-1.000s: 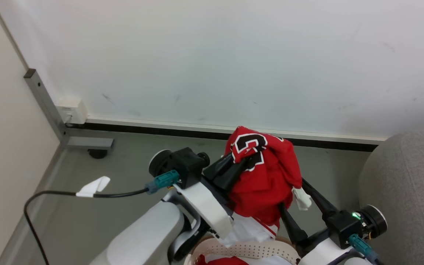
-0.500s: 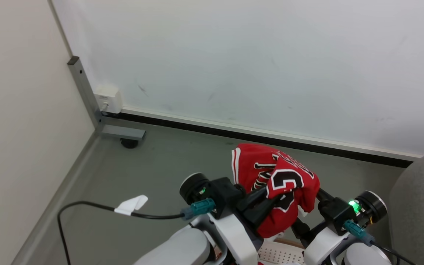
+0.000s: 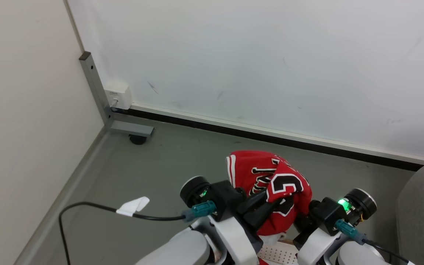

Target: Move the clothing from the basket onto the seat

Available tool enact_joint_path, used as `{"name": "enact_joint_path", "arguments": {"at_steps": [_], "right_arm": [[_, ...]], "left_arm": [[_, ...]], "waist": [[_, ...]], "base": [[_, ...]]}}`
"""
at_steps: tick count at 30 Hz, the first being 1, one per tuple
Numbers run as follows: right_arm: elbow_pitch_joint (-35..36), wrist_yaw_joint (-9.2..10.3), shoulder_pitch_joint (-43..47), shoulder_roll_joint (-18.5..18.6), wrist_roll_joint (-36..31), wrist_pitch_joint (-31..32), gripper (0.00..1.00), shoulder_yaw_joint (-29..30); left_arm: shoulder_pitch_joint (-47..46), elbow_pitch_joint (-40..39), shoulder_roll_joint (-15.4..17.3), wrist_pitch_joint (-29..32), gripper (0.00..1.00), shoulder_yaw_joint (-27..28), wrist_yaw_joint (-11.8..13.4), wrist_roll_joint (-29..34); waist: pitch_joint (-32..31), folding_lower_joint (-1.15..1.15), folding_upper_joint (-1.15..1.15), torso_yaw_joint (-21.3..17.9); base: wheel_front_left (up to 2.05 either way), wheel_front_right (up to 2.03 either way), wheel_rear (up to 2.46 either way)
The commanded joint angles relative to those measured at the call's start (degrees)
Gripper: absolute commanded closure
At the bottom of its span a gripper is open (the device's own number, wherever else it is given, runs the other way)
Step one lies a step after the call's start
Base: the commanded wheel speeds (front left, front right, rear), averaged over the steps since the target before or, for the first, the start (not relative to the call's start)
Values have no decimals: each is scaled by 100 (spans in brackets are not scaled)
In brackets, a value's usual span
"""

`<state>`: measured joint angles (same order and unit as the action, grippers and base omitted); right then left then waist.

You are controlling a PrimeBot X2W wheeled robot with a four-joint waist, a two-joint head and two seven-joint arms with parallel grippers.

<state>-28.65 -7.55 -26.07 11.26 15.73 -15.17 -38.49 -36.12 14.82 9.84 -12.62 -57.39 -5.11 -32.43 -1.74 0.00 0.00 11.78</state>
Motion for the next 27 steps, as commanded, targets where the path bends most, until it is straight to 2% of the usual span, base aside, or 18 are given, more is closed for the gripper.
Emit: {"name": "enact_joint_path", "arguments": {"at_steps": [1, 17, 18, 19, 21, 22, 23, 27], "right_arm": [[39, 12, -66, 42, 36, 3, 100, -4], [127, 12, 142, -41, 153, 3, 100, 235], [135, 12, 157, -52, 171, 3, 100, 276], [140, 12, 165, -62, 191, 3, 100, 304], [153, 12, 179, -83, 227, 3, 100, 369], [163, 12, 183, -97, 255, 3, 100, 405], [168, 12, 198, -107, 283, 2, 100, 459], [182, 12, 262, -113, 349, 2, 100, 684]], "left_arm": [[8, 20, 38, -19, 100, 31, 22, -42], [-17, 84, 152, -75, 100, 170, 168, -147], [-16, 78, 148, -77, 96, 166, 174, -148], [-14, 71, 142, -77, 71, 159, 181, -145], [-4, 57, 138, -72, 51, 142, 189, -151], [4, 54, 142, -71, 14, 144, 202, -159], [13, 54, 148, -74, 0, 145, 208, -165], [69, 70, 188, -63, 0, 138, 215, -193]], "waist": [[5, 0, 0, -16], [24, 0, 0, -295], [28, 0, 0, -319], [32, 0, 0, -347], [42, 0, 0, -408], [48, 0, 0, -445], [52, 0, 0, -482], [71, 0, 0, -678]], "base": [[0, 0, 0], [0, 0, 0], [0, 0, 0], [0, 0, 0], [0, 0, 0], [0, 0, 0], [0, 0, 0], [0, 0, 0]]}}
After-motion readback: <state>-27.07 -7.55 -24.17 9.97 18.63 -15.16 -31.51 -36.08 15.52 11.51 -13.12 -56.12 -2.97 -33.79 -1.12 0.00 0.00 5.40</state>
